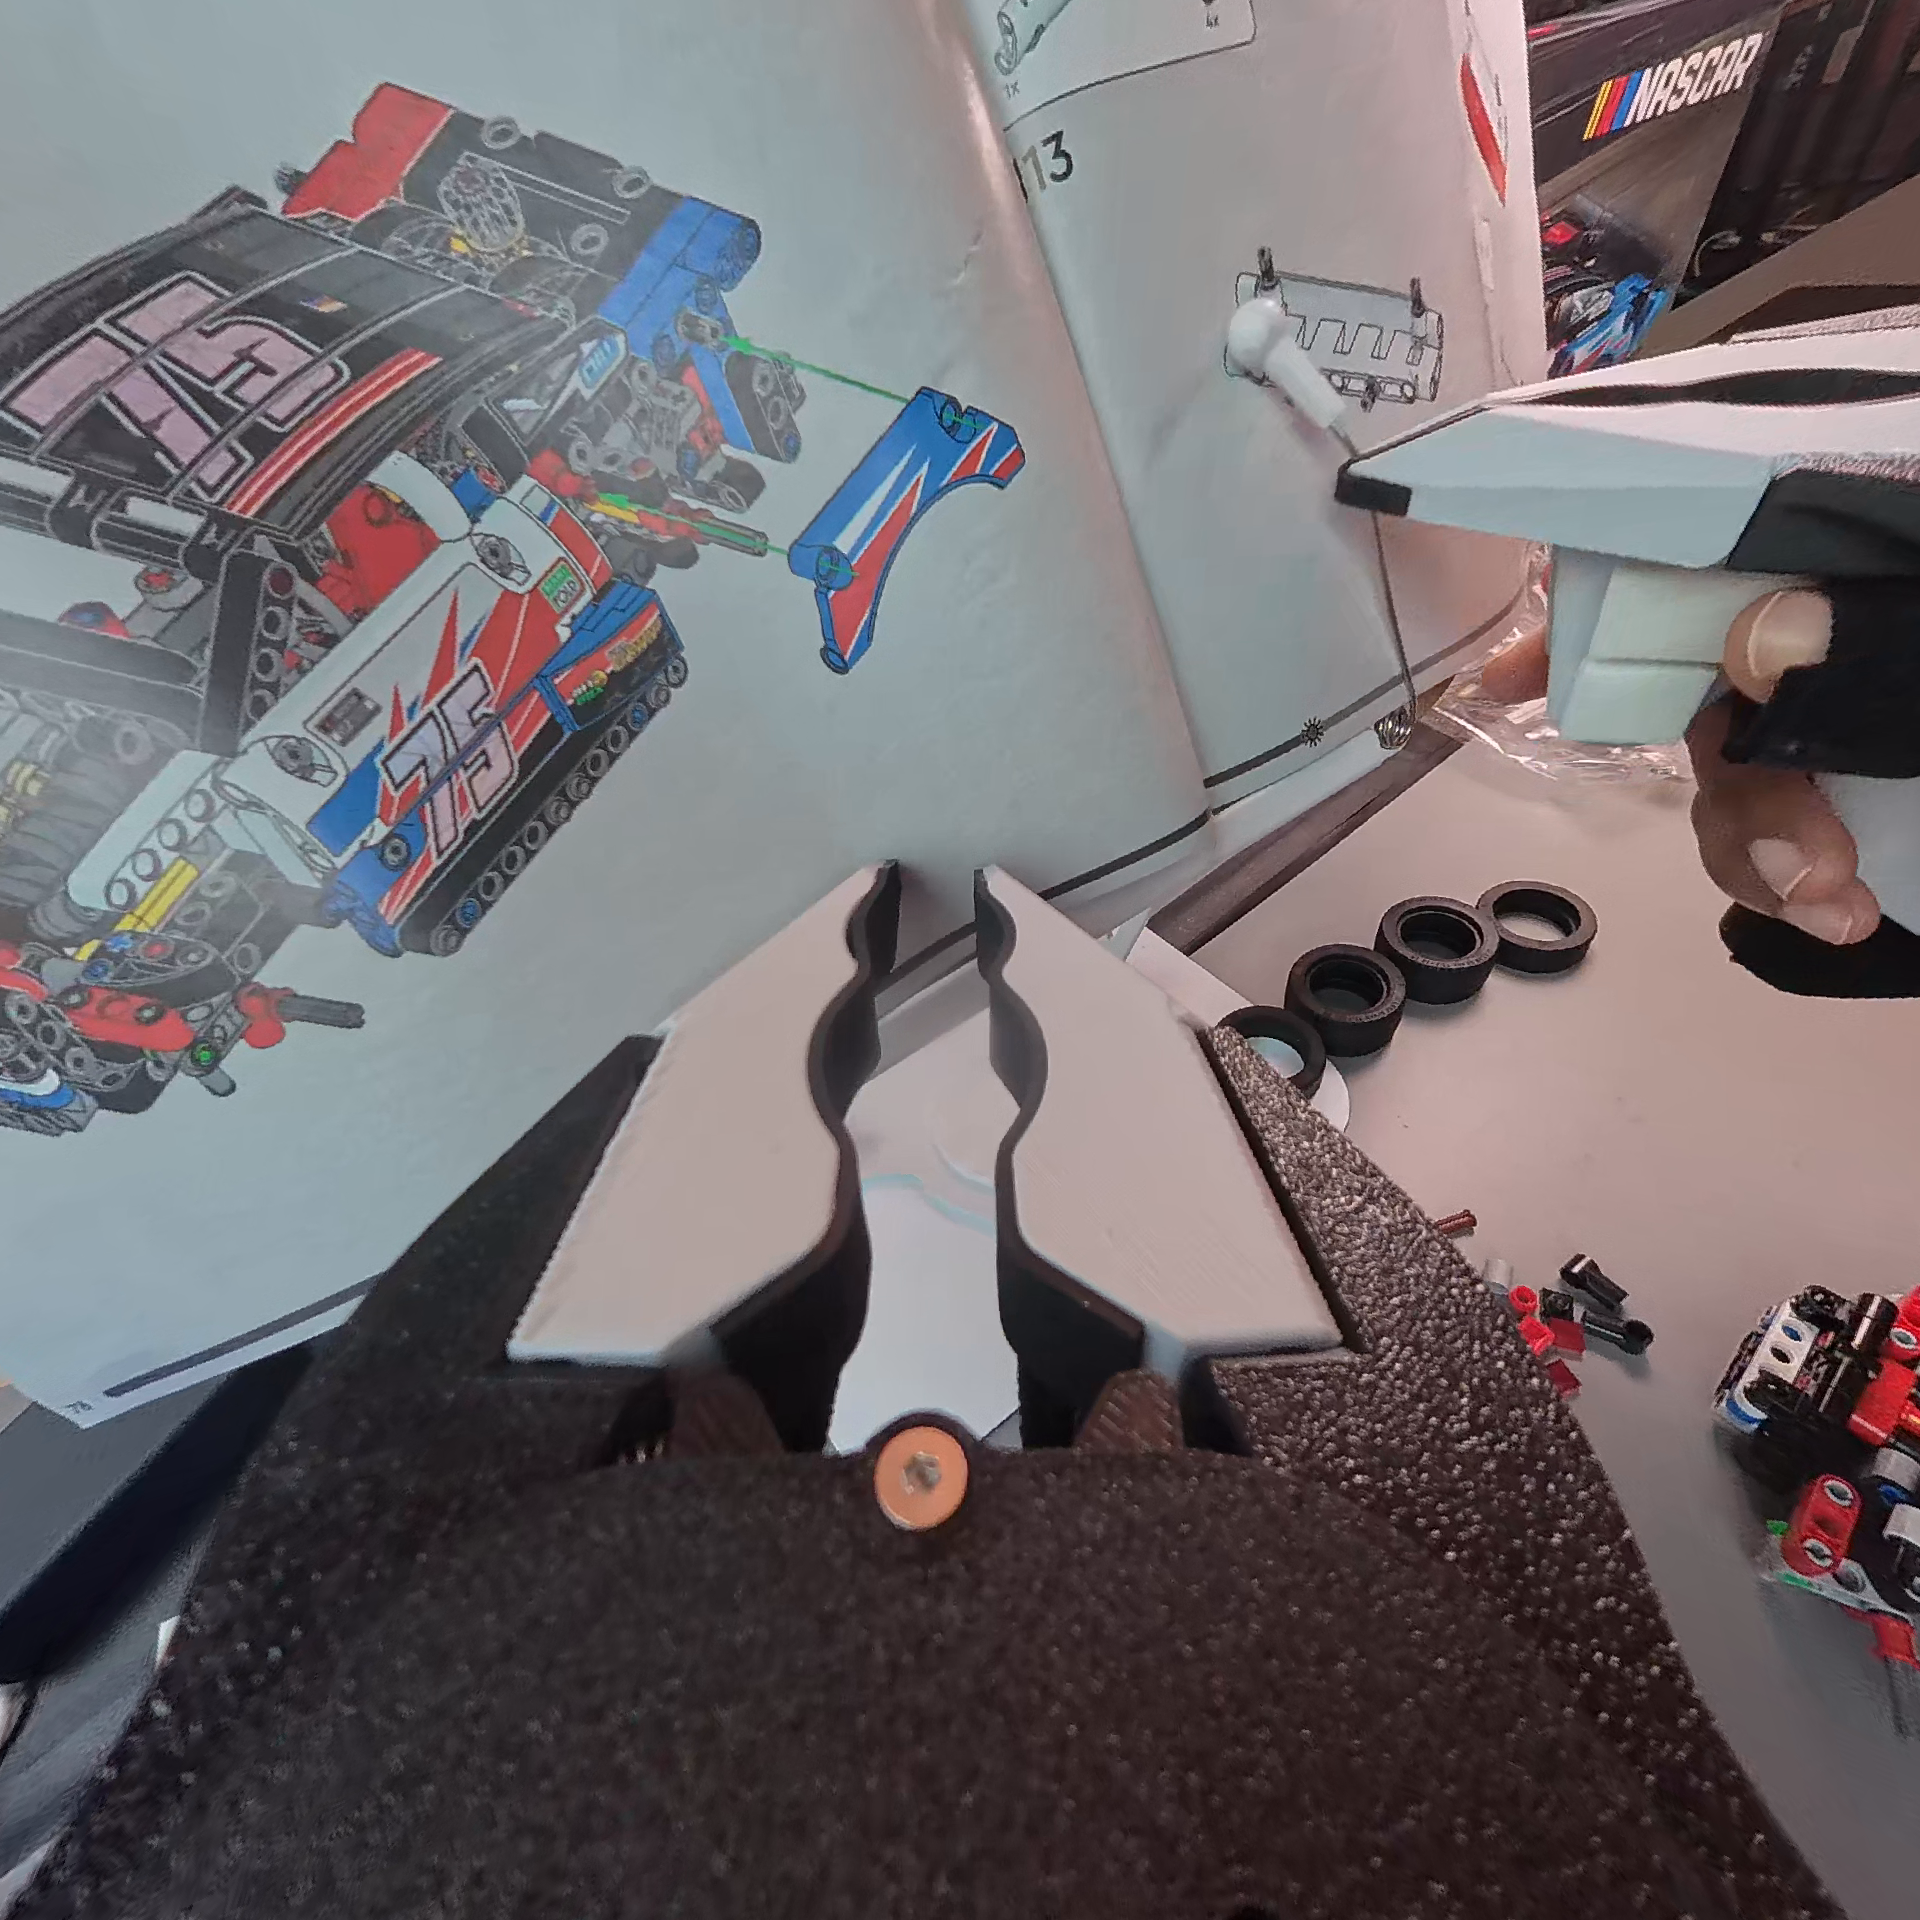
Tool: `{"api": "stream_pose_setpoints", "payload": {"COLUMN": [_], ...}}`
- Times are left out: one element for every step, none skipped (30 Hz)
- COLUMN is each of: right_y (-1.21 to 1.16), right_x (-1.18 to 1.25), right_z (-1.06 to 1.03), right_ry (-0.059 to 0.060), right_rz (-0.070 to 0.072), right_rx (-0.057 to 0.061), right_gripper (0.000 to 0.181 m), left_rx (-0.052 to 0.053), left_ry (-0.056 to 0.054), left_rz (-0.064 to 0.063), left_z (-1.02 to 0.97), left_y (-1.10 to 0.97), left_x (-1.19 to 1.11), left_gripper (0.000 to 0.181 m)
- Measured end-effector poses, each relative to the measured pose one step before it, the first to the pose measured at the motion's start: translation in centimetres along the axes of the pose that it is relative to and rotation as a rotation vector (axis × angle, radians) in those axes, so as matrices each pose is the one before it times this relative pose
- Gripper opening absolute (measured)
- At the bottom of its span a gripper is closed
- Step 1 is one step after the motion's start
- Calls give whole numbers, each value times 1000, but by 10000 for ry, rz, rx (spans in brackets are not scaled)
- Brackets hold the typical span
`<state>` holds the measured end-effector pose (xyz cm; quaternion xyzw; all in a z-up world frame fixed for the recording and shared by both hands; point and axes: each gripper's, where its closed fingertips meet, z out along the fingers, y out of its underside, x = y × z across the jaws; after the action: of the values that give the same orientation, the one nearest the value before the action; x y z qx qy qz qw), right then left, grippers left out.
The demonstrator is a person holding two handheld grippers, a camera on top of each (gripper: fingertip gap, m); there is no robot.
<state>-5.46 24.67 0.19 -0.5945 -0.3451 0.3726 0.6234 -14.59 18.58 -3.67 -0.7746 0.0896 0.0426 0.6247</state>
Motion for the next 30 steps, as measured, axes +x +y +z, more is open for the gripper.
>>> {"api": "stream_pose_setpoints", "payload": {"right_y": [-41,29,128,194,218,267,393,424,500,562,579,583,550,548,392,195,142,137,115,-279,-721,-1084,-1387,-1337,-1099,-728,-237,253,498,668], "right_x": [789,773,664,497,424,391,470,399,353,325,240,161,116,104,62,297,389,338,416,251,247,143,-38,-251,-390,-498,-615,-585,-502,-294], "right_z": [-309,-368,-391,-366,-337,-313,-290,-301,-292,-276,-253,-222,-211,-195,-196,-282,-346,-329,-298,-373,-519,-581,-452,-128,312,701,1058,1279,1317,1240], "right_ry": [103,120,141,113,96,66,60,-36,-53,-51,-77,-136,-166,-160,-129,105,209,161,188,85,241,378,361,222,62,-107,-262,-278,-224,-54], "right_rz": [385,158,-34,-71,-13,16,84,229,261,230,290,415,522,447,318,134,-120,-112,69,97,-135,-531,-601,-453,-217,36,217,241,147,-43], "right_rx": [28,3,7,11,-30,-98,-170,-131,-123,-142,-148,-176,-208,-261,-187,-88,-93,-101,-94,125,289,411,513,412,215,14,-259,-486,-501,-482], "right_gripper": [1,0,1,1,1,1,2,2,2,3,4,4,5,6,7,8,10,11,12,14,25,28,31,36,49,64,84,103,112,114], "left_rx": [36,34,30,22,14,14,6,-4,-3,14,31,28,-5,-21,-18,-33,-32,5,23,25,32,22,19,23,13,3,3,10,17,26], "left_ry": [43,39,23,-1,-27,-36,-38,-14,13,-8,-47,-74,-70,-49,-43,-10,11,36,39,25,21,4,-7,-11,-19,-20,-13,-8,-5,0], "left_rz": [-80,-52,-14,16,33,30,-5,-38,-46,-14,60,112,127,108,73,14,-45,-51,-47,-28,0,24,31,13,-1,-12,-34,-40,-29,-22], "left_z": [-18,-9,4,26,42,32,17,-9,-22,-48,-64,-47,-19,14,27,36,35,17,16,2,-12,4,14,44,85,74,62,14,-6,-16], "left_y": [13,-11,-13,1,1,-13,-38,-73,-94,-112,-137,-140,-83,-70,-57,-15,-3,-10,-3,12,-2,9,21,0,9,4,-2,-21,-8,5], "left_x": [-62,-22,18,33,22,40,46,105,166,128,63,-4,-31,-44,-59,-39,-26,-7,1,-7,9,7,-10,-8,-23,-30,-7,-6,7,-5], "left_gripper": [13,13,13,14,14,15,15,17,20,22,24,25,27,27,28,28,28,28,28,28,28,28,28,28,28,28,28,28,28,28]}}
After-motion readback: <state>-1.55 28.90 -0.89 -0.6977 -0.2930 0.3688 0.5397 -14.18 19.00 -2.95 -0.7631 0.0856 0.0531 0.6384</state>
